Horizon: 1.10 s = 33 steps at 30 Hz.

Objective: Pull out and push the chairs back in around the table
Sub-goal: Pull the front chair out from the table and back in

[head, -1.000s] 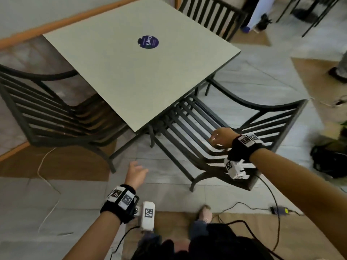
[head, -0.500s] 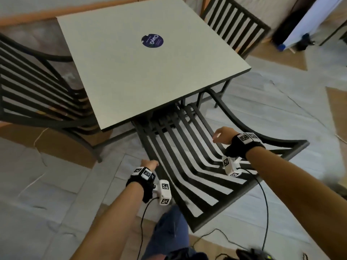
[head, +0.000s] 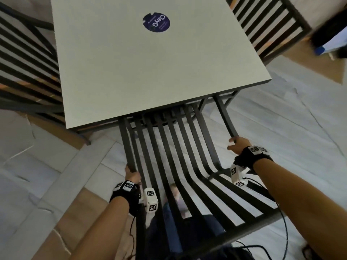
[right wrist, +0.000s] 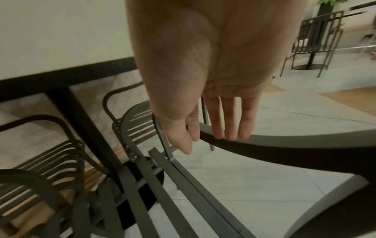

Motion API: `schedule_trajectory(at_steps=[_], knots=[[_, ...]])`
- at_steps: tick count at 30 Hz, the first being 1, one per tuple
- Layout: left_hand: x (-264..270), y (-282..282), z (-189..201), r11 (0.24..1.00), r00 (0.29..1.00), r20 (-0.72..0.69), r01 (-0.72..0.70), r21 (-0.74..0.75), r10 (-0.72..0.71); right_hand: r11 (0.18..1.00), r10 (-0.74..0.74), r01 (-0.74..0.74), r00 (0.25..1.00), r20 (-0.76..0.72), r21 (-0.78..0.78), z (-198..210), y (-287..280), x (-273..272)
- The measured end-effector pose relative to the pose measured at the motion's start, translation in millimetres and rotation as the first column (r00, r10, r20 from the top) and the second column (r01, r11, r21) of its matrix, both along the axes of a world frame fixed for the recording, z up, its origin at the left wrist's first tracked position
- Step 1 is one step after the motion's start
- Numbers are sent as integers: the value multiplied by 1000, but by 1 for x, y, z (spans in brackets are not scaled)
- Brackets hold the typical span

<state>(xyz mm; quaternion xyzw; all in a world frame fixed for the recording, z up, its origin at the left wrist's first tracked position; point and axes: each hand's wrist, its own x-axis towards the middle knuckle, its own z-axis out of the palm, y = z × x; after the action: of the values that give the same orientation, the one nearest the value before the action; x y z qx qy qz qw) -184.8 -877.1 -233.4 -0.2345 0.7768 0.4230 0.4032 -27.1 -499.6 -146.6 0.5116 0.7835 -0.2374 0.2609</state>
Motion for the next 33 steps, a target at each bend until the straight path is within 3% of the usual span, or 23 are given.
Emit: schedule_trajectory(at_steps=[4, 7, 9, 16, 23, 27, 33], knots=[[-2, -4, -4, 999, 999, 8, -39, -1, 39, 996, -82, 80, 996, 43, 45, -33, 27, 17], [-1, -8, -5, 997, 997, 35, -73, -24, 74, 980, -185, 189, 981, 51, -69, -63, 38, 30], [-1, -10, -3, 995, 994, 44, -97, -32, 98, 982, -170, 175, 983, 64, -73, -68, 39, 33], [11, -15, 7, 990, 993, -70, -103, -100, 97, 993, -35, 43, 996, 77, -107, -60, 26, 53], [26, -11, 16, 990, 994, -67, -92, -104, 85, 994, -86, 89, 995, 46, -67, -60, 27, 62], [28, -7, 33, 990, 998, -56, 17, -137, -25, 993, -105, 107, 993, 49, -53, -54, 25, 59], [42, 8, 71, 970, 992, -60, 95, -226, -111, 1000, 0, -1, 999, -33, -31, -26, 37, 56]])
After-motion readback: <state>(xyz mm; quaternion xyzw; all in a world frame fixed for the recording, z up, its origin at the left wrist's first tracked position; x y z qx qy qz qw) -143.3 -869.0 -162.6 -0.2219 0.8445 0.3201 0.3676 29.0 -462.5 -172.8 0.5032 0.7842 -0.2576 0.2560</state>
